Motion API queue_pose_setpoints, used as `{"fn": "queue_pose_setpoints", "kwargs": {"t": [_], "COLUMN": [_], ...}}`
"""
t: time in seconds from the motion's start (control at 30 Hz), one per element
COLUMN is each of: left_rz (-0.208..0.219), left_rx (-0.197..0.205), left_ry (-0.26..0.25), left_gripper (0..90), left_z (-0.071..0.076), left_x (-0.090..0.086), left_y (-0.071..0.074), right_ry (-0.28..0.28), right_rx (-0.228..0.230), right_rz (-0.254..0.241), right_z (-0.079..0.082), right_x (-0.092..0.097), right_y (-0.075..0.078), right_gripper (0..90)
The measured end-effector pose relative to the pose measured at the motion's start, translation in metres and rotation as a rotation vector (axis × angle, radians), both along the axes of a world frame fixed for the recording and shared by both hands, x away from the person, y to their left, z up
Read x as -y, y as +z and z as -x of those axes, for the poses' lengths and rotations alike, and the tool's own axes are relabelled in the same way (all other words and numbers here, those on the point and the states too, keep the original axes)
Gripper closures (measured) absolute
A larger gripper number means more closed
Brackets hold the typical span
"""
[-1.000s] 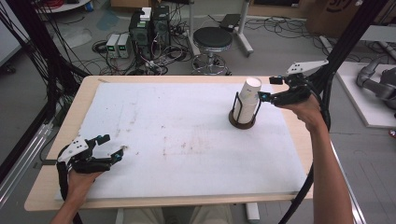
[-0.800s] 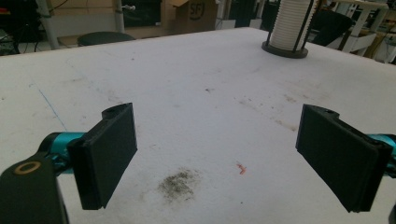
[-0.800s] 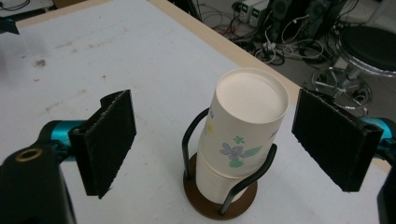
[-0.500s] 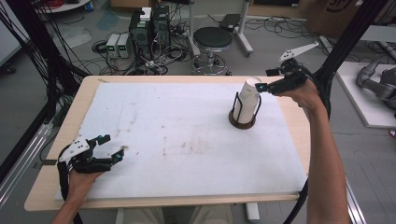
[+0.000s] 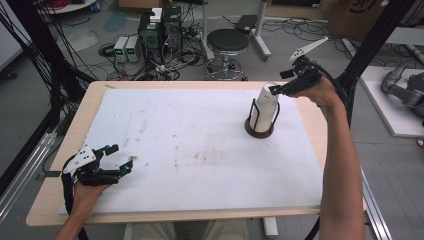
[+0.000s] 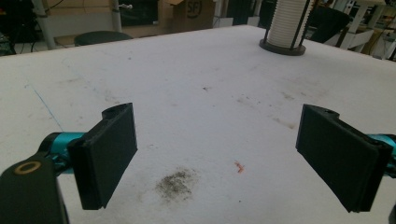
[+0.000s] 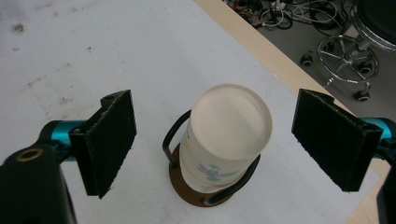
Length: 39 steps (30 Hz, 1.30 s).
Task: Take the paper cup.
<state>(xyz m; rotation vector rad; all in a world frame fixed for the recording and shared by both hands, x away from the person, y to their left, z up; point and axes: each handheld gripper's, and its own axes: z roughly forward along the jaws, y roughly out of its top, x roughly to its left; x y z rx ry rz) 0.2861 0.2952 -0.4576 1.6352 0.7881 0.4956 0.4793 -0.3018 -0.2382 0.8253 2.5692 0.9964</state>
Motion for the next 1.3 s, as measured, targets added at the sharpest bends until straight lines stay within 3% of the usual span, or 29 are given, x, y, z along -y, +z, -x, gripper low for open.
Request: {"fn": "queue_pose_setpoints", "kwargs": {"t": [0.13,0.27,0.5,0.93,1.07,1.3], "left_rz": [-0.002,-0.004,-0.008,-0.01,-0.008,-0.009], "left_rx": [-0.001,-0.001,0.004,0.004,0.005,0.003], "left_ry": [0.001,0.003,0.004,0.001,-0.001,0.002], "left_gripper": [12.4,12.4,12.4,12.4,12.4,12.4], "left_z": [0.0,0.0,0.0,0.001,0.0,0.0], "left_x": [0.0,0.0,0.001,0.001,0.001,0.001], "left_y": [0.0,0.0,0.0,0.0,0.0,0.0], "right_ry": [0.002,0.013,0.015,-0.008,-0.012,-0.019], "right_rx": [-0.043,-0.056,-0.094,-0.114,-0.11,-0.115], "right_rz": [0.052,0.062,0.137,0.175,0.183,0.187], "right_z": [-0.008,-0.011,-0.019,-0.023,-0.023,-0.022], "right_x": [-0.001,-0.003,-0.013,-0.02,-0.021,-0.02], "right_y": [-0.007,-0.009,-0.014,-0.021,-0.021,-0.021], "right_gripper": [14.0,14.1,14.1,15.1,17.3,33.0]}}
